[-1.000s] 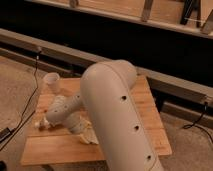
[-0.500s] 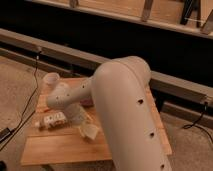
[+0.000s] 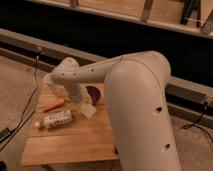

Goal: Place the white sponge in the ceramic bowl

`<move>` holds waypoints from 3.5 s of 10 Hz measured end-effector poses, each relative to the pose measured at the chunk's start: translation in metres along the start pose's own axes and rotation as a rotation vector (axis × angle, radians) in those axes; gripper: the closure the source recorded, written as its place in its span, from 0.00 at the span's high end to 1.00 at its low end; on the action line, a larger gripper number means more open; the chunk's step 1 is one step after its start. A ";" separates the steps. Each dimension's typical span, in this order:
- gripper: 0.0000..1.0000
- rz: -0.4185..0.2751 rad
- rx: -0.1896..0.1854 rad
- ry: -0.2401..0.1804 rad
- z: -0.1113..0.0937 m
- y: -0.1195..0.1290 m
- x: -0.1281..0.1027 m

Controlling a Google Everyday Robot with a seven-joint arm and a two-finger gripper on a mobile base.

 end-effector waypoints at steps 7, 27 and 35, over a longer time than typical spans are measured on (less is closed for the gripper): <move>0.00 0.121 0.025 -0.085 0.004 -0.063 -0.055; 0.80 0.218 0.004 -0.057 0.042 -0.094 -0.080; 0.80 0.219 -0.105 -0.128 -0.017 -0.076 -0.081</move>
